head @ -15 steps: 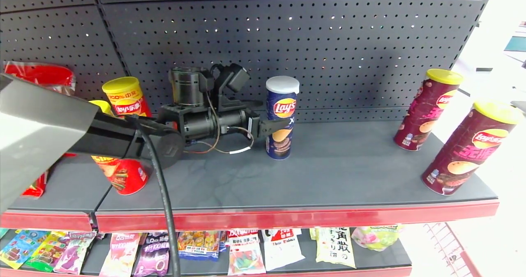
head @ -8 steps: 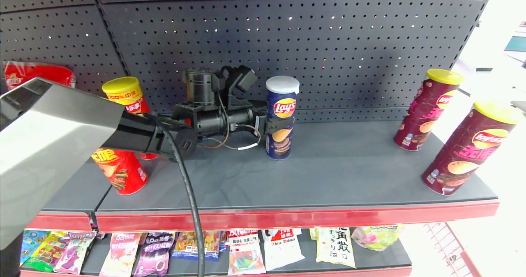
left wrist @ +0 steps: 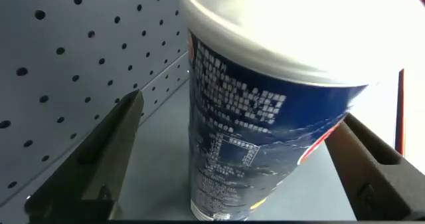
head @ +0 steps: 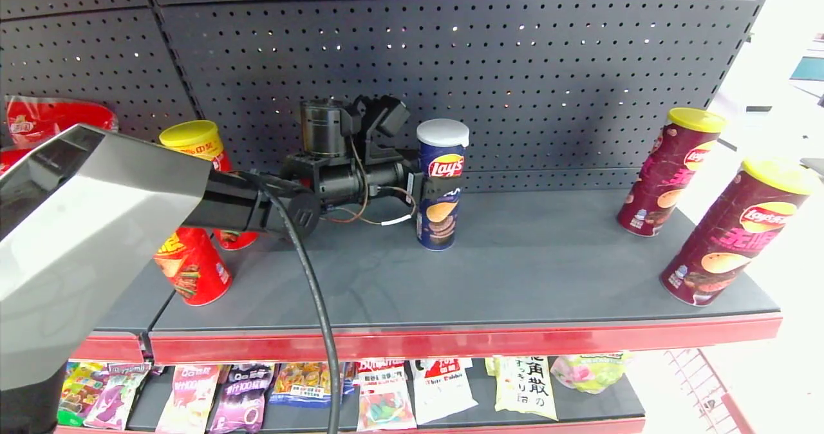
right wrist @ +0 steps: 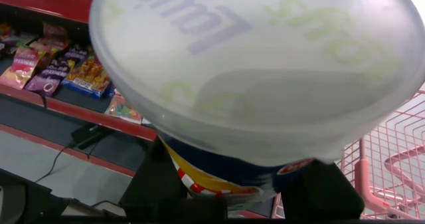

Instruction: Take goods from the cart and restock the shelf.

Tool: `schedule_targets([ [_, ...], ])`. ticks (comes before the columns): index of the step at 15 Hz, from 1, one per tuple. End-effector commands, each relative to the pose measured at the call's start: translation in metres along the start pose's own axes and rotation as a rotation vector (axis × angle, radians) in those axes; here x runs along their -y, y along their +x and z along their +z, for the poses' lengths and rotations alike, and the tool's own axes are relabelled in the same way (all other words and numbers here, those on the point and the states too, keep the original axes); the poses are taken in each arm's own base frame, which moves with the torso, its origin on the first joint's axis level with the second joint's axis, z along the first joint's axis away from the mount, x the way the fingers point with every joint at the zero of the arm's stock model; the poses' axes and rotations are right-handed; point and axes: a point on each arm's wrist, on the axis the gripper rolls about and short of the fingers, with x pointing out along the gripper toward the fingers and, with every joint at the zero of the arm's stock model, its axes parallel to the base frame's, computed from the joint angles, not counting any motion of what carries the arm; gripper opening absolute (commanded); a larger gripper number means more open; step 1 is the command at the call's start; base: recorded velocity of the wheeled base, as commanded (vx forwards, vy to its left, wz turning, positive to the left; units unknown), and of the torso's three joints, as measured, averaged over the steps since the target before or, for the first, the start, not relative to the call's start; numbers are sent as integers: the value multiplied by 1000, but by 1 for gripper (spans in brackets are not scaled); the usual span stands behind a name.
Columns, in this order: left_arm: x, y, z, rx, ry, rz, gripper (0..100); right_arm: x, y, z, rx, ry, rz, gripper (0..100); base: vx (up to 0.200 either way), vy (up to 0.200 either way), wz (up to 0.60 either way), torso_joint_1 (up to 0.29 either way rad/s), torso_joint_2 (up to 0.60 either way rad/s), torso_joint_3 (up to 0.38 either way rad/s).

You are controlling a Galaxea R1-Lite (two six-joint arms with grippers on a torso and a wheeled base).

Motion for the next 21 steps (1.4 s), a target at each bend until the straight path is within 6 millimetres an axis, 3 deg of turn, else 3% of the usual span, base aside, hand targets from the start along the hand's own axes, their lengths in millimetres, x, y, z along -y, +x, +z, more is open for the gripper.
schedule_targets([
  [1,0,1,-2,-3,-1,-6,100,0,0,0,0,3,1,0,0,0,0,0,0,0],
  [2,0,2,-3,-5,-3,-9,100,0,0,0,0,3,2,0,0,0,0,0,0,0],
  [3,-1,2,-5,-8,-4,-9,0,0,0,0,0,3,1,0,0,0,0,0,0,0],
  [9,4,-1,-2,-9,-4,-24,0,0,0,0,0,3,1,0,0,0,0,0,0,0],
  [10,8,-8,2,-7,-4,-47,0,0,0,0,-2,3,1,0,0,0,0,0,0,0],
  [13,34,-52,11,-34,-29,-178,0,0,0,0,-2,2,2,0,0,0,0,0,0,0],
  [15,43,-69,10,-46,-32,-204,0,0,0,0,-2,2,2,0,0,0,0,0,0,0],
  [21,50,-79,-9,-80,84,-275,0,0,0,0,-2,2,2,0,0,0,0,0,0,0],
])
